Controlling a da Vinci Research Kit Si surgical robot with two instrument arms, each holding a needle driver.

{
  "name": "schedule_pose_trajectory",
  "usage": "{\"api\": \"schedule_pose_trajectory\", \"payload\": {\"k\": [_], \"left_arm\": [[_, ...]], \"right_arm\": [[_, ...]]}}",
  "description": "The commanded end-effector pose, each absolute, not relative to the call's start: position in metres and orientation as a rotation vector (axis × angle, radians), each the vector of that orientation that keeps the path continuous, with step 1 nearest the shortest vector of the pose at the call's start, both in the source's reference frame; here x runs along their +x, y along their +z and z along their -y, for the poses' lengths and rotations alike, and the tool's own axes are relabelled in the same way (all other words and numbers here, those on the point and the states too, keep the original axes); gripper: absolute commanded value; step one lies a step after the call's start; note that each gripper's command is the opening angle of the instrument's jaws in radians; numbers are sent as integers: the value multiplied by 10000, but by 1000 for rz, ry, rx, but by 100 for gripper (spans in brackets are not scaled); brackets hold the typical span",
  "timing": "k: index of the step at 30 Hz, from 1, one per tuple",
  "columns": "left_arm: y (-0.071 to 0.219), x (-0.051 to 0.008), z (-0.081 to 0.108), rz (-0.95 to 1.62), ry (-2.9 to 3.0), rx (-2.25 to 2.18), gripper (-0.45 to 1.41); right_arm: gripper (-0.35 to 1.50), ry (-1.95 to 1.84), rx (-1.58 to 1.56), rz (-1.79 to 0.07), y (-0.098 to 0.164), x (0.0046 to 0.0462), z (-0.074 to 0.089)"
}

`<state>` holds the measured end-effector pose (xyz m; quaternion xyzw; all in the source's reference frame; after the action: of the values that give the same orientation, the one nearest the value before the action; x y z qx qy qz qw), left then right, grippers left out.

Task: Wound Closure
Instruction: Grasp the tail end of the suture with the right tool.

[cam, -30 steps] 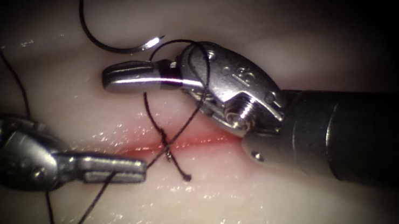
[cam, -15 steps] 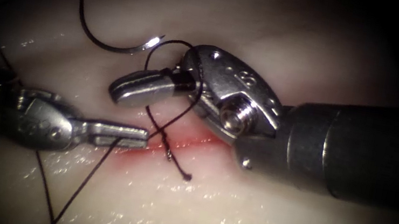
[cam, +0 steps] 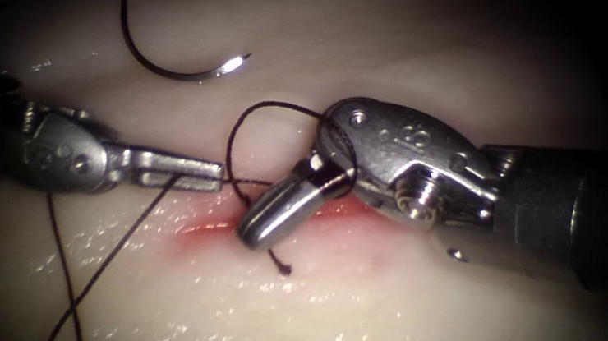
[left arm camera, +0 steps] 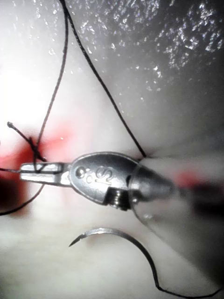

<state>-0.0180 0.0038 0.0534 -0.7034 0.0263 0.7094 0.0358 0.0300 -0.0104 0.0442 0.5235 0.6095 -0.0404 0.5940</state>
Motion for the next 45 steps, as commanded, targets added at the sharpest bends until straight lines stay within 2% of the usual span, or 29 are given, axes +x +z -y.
{"api": "schedule_pose_trajectory", "payload": {"k": [1,5,7,8,9,17,18,19,20,21,28,32,37,45], "left_arm": [[543,-186,-38,-83,2180,-2159,-45],[545,-188,-36,-92,2184,-2151,-45],[544,-187,-35,-97,2187,-2144,-45],[544,-187,-35,-97,2187,-2144,-45],[544,-187,-35,-97,2187,-2144,-45],[545,-186,-32,-103,2196,-2133,-45],[545,-186,-31,-102,2200,-2129,-45],[545,-185,-31,-104,2202,-2126,-45],[545,-183,-31,-104,2203,-2125,-45],[545,-183,-31,-104,2203,-2125,-45],[545,-180,-30,-99,2202,-2119,-45],[545,-178,-28,-102,2205,-2115,-45],[545,-172,-28,-104,2209,-2108,-45],[545,-171,-28,-103,2209,-2109,-45]], "right_arm": [[-35,-126,1199,-1358,444,310,102],[-35,-146,1190,-1142,437,312,111],[9,-64,1186,-982,430,315,115],[9,-64,1186,-982,430,315,115],[19,22,1209,-895,423,317,115],[27,139,1096,-718,407,320,112],[37,137,1073,-682,406,321,113],[57,135,1045,-625,407,323,113],[89,165,1040,-569,408,324,113],[98,179,1042,-555,408,324,113],[99,184,1032,-535,411,326,117],[99,187,995,-463,416,327,126],[86,236,991,-365,418,326,137],[78,262,976,-273,422,326,150]]}}
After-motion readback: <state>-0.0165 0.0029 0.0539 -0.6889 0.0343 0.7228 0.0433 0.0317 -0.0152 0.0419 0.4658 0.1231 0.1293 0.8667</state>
